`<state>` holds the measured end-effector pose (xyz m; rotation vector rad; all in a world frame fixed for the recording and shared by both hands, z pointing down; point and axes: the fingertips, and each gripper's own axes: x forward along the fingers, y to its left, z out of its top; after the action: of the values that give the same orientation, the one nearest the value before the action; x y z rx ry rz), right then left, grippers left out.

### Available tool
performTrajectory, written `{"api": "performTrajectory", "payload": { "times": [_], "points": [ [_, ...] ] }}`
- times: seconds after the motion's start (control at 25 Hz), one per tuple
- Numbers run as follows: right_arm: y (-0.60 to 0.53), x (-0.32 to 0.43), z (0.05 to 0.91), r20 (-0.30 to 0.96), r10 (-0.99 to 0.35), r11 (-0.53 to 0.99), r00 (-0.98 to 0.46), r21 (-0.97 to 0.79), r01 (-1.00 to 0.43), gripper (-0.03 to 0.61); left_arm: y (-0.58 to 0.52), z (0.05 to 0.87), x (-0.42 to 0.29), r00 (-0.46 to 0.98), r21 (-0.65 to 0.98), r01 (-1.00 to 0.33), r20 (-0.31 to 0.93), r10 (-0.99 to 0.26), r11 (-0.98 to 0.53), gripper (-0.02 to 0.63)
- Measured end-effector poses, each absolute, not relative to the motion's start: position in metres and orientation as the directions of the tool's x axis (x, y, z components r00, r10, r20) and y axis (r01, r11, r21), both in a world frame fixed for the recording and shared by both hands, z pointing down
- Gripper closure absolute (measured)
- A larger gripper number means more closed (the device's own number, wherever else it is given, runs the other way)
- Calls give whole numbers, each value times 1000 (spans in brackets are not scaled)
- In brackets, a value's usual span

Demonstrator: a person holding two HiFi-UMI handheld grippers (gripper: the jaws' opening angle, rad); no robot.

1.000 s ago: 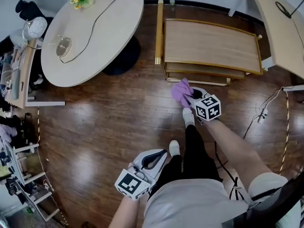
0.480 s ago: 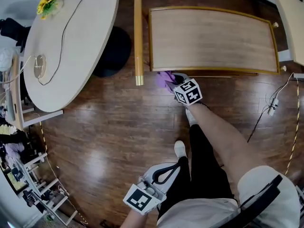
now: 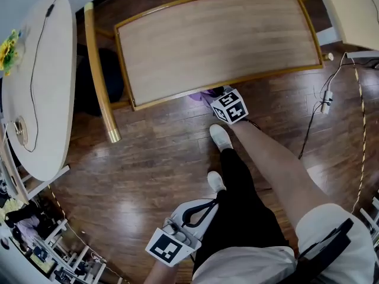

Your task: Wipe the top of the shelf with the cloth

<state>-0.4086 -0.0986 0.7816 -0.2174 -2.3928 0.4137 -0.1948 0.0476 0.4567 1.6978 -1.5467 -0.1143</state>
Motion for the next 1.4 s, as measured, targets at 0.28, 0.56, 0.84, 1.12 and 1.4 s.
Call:
{"api": "performTrajectory", "payload": {
  "times": [0.28, 0.56, 0.84, 1.12, 1.4],
  "points": [
    [-206, -347, 783, 657, 107, 956, -746, -274, -105, 483, 3, 456, -187, 358, 628, -778, 404, -842, -29, 597],
    [-297, -286, 783, 695, -42, 948, -718, -198, -247, 483, -27, 457, -180, 437, 630, -769, 392, -810, -109, 597],
    [-380, -219, 786, 747, -176, 935, -642, -78, -347, 484, -42, 461, -173, 477, 631, -762, 393, -786, -147, 597],
    [-424, -185, 785, 771, -252, 925, -585, 14, -380, 483, -45, 469, -167, 485, 628, -764, 410, -772, -147, 597],
    [-422, -189, 775, 745, -246, 922, -621, -17, -386, 484, -40, 469, -170, 464, 607, -783, 427, -776, -135, 597]
  ]
}}
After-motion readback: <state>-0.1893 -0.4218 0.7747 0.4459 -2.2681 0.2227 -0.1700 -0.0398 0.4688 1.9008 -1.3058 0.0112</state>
